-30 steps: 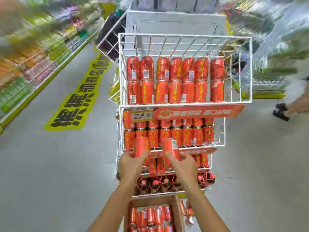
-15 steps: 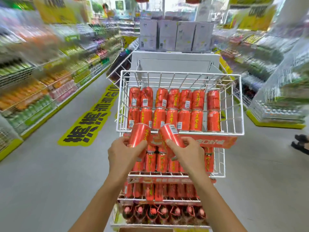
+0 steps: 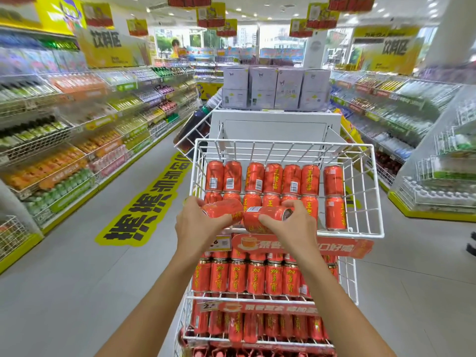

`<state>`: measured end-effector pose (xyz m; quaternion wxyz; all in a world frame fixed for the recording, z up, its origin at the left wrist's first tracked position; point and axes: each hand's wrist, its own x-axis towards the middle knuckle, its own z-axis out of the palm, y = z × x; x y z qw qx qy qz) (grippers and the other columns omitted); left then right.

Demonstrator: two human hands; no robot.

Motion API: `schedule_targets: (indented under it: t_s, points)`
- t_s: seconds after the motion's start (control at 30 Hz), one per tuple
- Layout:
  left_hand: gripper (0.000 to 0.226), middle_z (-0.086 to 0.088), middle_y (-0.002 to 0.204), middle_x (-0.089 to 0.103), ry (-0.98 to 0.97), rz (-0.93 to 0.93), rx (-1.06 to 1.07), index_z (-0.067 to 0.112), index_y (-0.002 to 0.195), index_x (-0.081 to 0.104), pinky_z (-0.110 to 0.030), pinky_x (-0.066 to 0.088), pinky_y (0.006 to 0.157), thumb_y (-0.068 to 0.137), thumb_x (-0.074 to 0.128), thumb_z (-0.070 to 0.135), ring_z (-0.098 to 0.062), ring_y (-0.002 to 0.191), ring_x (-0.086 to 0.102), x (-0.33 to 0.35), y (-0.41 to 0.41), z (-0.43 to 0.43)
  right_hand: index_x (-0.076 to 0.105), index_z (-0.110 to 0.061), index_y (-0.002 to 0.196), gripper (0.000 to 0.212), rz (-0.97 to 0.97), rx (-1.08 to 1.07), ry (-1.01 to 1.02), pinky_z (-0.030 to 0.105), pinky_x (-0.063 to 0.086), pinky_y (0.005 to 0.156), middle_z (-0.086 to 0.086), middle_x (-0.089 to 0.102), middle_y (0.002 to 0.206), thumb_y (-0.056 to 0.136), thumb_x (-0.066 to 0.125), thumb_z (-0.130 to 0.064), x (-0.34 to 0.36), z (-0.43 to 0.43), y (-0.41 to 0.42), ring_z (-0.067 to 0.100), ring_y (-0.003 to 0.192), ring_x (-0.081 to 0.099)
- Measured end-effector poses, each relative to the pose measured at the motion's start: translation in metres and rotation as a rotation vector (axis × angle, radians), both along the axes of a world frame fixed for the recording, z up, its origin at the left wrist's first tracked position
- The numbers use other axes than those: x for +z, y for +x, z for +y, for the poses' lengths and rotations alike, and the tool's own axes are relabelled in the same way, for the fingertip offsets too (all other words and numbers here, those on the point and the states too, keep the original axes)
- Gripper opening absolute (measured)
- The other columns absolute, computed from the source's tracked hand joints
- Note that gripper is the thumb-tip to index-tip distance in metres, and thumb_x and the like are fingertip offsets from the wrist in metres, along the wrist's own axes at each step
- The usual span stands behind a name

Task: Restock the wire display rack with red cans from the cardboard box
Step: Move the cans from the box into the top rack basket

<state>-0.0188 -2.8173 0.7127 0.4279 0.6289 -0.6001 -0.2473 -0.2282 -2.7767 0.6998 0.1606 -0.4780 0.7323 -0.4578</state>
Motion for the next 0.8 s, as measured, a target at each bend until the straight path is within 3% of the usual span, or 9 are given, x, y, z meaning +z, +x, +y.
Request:
schedule_targets:
  t_s: [0.13,0.27,0.4,0.5,0.67,0.73,0.8]
  points:
    - [0.063,0.001,0.099,0.06,-0.03,0.039,0.001,0.017,0.107,0.052,-0.037,0.047,0.079,0.063,0.091,0.039,-0.026,0.098,0.059,0.004,-0.001,-0.022,0.057,-0.021,0.129,0.075,-0.012,0.014,-0.059,0.03,0.048,0.085,-0.015,0.058,0.105,0.07,0.088,-0.055,0.006,-0.023,0.001,0.013,0.104,0.058]
    - [0.069,0.0,0.105,0.061,-0.025,0.098,-0.026,0.017,0.114,0.052,-0.034,0.046,0.078,0.062,0.094,0.035,-0.025,0.101,0.06,0.004,-0.003,-0.041,0.056,-0.017,0.139,0.085,-0.059,0.042,-0.063,0.028,0.046,0.088,-0.002,0.064,0.13,0.07,0.091,-0.051,0.007,-0.044,-0.002,0.011,0.107,0.054]
    - [0.078,-0.004,0.115,0.063,-0.006,0.123,-0.051,0.015,0.123,0.054,-0.034,0.049,0.076,0.06,0.094,0.037,-0.025,0.103,0.062,0.001,-0.004,-0.058,0.058,-0.019,0.139,0.085,-0.083,0.083,-0.064,0.028,0.047,0.089,-0.011,0.057,0.119,0.068,0.093,-0.05,0.006,-0.058,-0.01,0.011,0.11,0.057]
    - [0.068,-0.005,0.111,0.066,0.015,0.146,-0.067,0.016,0.111,0.058,-0.04,0.056,0.082,0.059,0.095,0.037,-0.026,0.105,0.063,-0.002,-0.005,-0.069,0.063,-0.023,0.132,0.079,-0.134,0.137,-0.062,0.035,0.058,0.092,-0.012,0.065,0.117,0.065,0.095,-0.049,0.001,-0.067,-0.017,0.011,0.108,0.066]
    - [0.049,0.003,0.088,0.073,0.021,0.224,-0.107,0.02,0.098,0.067,-0.012,0.045,0.054,0.06,0.098,0.028,-0.013,0.075,0.069,-0.015,-0.01,-0.08,0.07,-0.027,0.12,0.068,-0.233,0.227,-0.049,0.038,0.061,0.09,-0.011,0.075,0.11,0.061,0.098,-0.044,-0.011,-0.082,-0.029,0.009,0.1,0.072]
    - [0.047,0.003,0.086,0.077,0.027,0.253,-0.13,0.025,0.098,0.07,-0.02,0.054,0.062,0.06,0.098,0.025,-0.012,0.076,0.074,-0.019,-0.012,-0.087,0.075,-0.027,0.113,0.059,-0.3,0.268,-0.039,0.038,0.062,0.089,-0.009,0.079,0.105,0.061,0.099,-0.04,-0.014,-0.089,-0.035,0.01,0.097,0.075]
    - [0.061,0.001,0.095,0.078,0.041,0.249,-0.17,0.022,0.115,0.072,-0.029,0.062,0.073,0.06,0.098,0.022,-0.01,0.082,0.076,-0.021,-0.016,-0.095,0.078,-0.026,0.109,0.051,-0.352,0.324,-0.03,0.036,0.062,0.087,-0.008,0.08,0.103,0.064,0.1,-0.032,-0.014,-0.098,-0.038,0.013,0.098,0.076]
